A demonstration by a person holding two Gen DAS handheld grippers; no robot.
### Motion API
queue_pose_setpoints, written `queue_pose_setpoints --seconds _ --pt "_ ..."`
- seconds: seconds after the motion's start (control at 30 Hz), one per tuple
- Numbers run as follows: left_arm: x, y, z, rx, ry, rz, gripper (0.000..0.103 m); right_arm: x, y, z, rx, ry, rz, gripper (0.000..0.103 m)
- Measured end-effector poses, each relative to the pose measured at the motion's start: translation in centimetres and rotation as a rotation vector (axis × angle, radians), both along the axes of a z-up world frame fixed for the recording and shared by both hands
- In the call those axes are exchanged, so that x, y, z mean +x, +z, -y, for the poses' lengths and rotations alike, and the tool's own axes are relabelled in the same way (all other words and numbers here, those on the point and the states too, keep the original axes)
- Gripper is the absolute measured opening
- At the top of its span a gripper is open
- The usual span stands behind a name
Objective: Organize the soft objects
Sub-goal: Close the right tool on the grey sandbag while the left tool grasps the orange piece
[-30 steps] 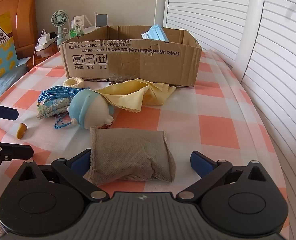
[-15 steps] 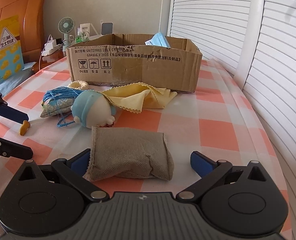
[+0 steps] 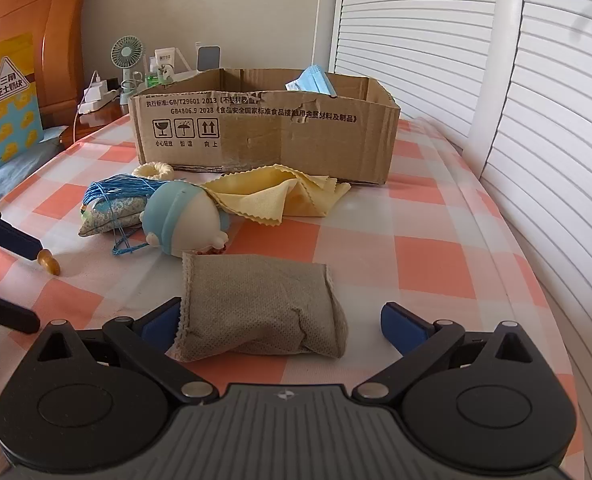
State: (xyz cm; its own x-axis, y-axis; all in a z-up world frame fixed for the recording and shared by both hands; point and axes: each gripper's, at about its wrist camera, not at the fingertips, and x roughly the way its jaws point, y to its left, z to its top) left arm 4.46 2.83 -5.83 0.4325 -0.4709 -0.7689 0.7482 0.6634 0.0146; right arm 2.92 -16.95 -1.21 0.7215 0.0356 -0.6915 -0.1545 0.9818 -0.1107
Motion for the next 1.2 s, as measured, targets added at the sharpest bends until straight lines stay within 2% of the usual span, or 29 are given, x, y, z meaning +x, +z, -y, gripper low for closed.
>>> queue_pose_setpoints --seconds 0.23,0.33,0.47,0.63,0.77,0.83,0.97,1.2 --pt "0.8 -0.2 -0.5 -0.042 0.159 -0.008 0.057 -0.4 -0.1 0.0 0.0 -0.006 0.023 0.103" --pt "0.8 -0.4 -0.6 -0.084 0.235 -0.011 0.057 -0.5 -0.1 0.0 -0.001 -0.005 0.032 0.103" --pt "1.3 -0.3 -0.4 -0.122 0.285 -0.009 0.057 -0.7 -0.2 -0.1 -0.001 0.001 0.039 0.103" --pt "1.6 -0.5 1.1 -0.074 0.265 0.043 0.055 -1.2 -0.1 0.0 0.006 0.036 0.044 0.103" --pt "2.0 -0.6 1.4 -0.071 0.255 0.049 0.043 -1.2 -0.1 0.0 0.01 0.05 0.041 0.103" --pt "2.1 -0.6 1.5 -0.074 0.239 0.045 0.042 -1.2 -0.1 0.0 0.012 0.058 0.037 0.103" --pt "2.1 -0.5 1.6 -0.063 0.223 0.056 0.034 -1.1 -0.1 -0.2 0.008 0.068 0.033 0.103" --pt "2.1 -0.5 1.5 -0.078 0.226 0.044 0.034 -0.5 0.0 -1.0 0.007 0.102 0.02 0.1"
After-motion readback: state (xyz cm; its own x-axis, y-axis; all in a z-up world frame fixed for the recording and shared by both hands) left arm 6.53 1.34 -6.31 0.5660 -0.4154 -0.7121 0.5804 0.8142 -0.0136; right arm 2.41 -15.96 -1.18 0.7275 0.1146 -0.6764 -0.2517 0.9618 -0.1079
